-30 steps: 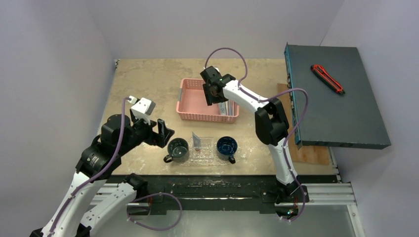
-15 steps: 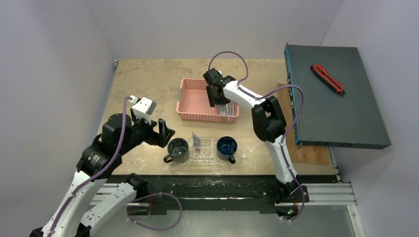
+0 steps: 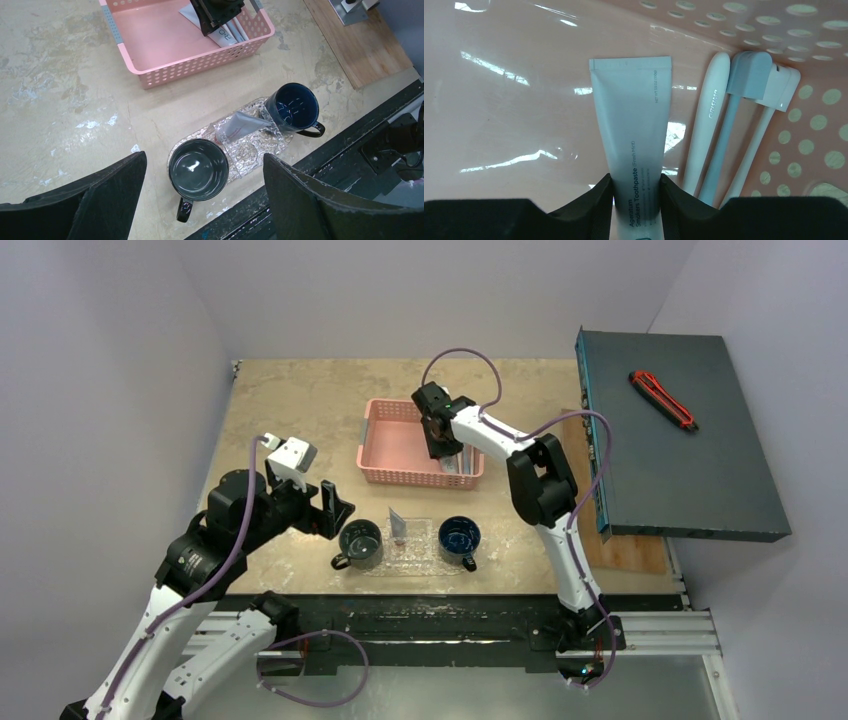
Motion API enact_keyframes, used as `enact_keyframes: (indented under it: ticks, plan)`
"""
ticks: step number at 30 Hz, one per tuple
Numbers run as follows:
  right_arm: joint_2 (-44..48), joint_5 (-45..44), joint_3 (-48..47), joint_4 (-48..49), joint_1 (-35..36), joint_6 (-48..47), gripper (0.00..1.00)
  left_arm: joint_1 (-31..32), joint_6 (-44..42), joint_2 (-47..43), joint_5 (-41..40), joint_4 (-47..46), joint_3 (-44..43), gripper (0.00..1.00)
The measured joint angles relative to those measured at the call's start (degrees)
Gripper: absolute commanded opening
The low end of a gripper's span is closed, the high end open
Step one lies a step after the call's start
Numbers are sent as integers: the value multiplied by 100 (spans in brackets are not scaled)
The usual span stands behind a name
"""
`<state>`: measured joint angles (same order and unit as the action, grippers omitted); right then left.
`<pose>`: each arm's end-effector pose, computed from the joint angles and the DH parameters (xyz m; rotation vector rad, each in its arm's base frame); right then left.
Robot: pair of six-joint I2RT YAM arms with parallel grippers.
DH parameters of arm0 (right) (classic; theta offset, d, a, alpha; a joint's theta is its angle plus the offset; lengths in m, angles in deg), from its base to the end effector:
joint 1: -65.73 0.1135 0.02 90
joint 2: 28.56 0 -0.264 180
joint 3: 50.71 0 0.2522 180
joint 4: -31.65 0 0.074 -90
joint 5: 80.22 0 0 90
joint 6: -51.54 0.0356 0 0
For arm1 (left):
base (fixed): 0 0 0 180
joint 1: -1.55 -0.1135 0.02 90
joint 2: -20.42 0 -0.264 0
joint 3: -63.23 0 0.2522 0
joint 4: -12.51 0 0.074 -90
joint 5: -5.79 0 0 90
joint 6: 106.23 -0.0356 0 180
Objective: Prepare toiletry sets of a toothbrush and toothpaste on the tray
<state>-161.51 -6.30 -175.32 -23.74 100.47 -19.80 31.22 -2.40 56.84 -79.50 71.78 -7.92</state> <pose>0.4143 0.2753 0.1731 -0.2797 2.5953 -0.0557 0.0980 -0.0592 0.3684 0.3349 2.0156 -0.5645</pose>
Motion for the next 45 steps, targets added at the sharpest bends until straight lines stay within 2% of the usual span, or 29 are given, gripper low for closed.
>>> enact_keyframes:
  ticks: [3,6,21,30,36,42,45]
  plan:
    - [0,26,0,11,0,-4,23,0,0,0,2,0,0,86]
    - [17,22,0,11,-2,-4,18,0,0,0,0,0,0,87]
    - [199,57,-55,20,-4,109,17,0,0,20,-7,0,0,87]
    - [1797,105,579,540,-2,289,17,0,0,24,-4,-2,0,87]
    - [3067,361,1499,1187,52,616,17,0,9,-35,140,-42,9,88]
    - [4105,468,2459,1735,372,1097,17,0,177,-39,566,-157,9,88]
    - [4457,330,2756,1939,645,1318,20,0,352,-55,758,-197,9,89]
